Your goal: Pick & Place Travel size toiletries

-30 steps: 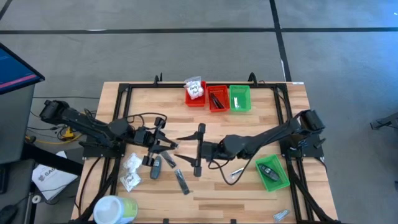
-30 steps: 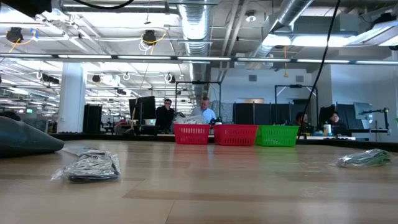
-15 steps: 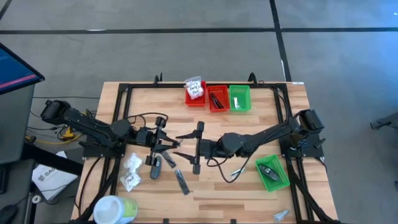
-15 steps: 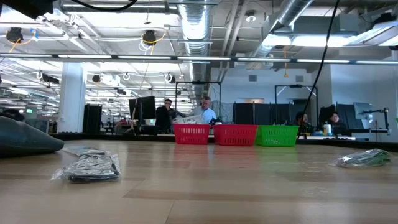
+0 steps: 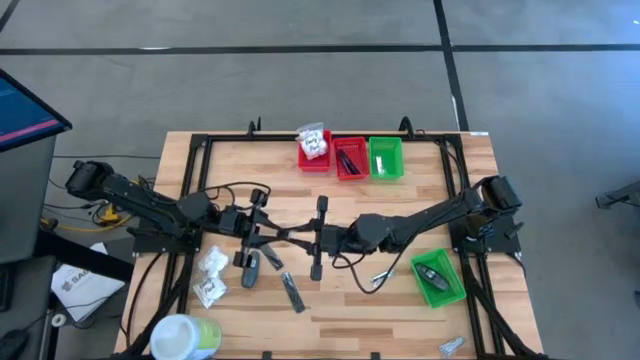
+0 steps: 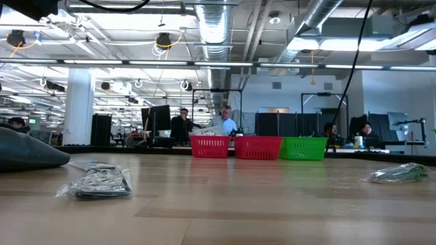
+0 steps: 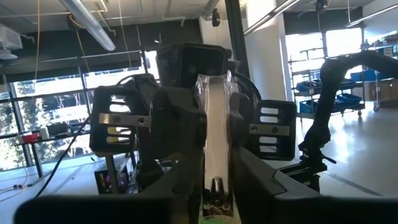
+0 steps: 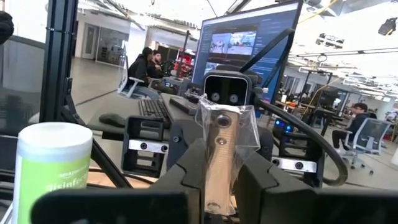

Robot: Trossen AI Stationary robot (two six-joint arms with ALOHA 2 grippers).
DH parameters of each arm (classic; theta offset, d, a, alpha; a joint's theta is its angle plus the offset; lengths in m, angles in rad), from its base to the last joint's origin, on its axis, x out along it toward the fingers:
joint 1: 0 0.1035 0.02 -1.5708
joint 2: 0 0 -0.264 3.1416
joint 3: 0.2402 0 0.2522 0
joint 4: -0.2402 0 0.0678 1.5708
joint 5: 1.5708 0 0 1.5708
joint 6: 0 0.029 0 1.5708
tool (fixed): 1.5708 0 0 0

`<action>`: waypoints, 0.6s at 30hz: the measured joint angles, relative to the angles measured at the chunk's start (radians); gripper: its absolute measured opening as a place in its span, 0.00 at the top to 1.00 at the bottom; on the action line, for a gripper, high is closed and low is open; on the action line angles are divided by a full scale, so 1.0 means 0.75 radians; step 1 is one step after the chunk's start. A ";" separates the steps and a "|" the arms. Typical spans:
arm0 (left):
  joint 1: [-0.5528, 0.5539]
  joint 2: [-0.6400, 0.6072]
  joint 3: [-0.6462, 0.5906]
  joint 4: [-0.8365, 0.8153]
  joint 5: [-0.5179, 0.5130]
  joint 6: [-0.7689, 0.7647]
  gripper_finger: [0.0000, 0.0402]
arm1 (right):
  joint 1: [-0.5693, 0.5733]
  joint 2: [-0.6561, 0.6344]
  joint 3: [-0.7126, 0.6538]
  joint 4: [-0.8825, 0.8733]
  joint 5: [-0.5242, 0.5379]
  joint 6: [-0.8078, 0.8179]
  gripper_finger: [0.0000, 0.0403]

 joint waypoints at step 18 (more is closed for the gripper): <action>-0.008 -0.001 0.000 -0.078 -0.248 -0.025 0.42 | 0.028 -0.208 -0.002 -0.435 0.296 0.054 0.90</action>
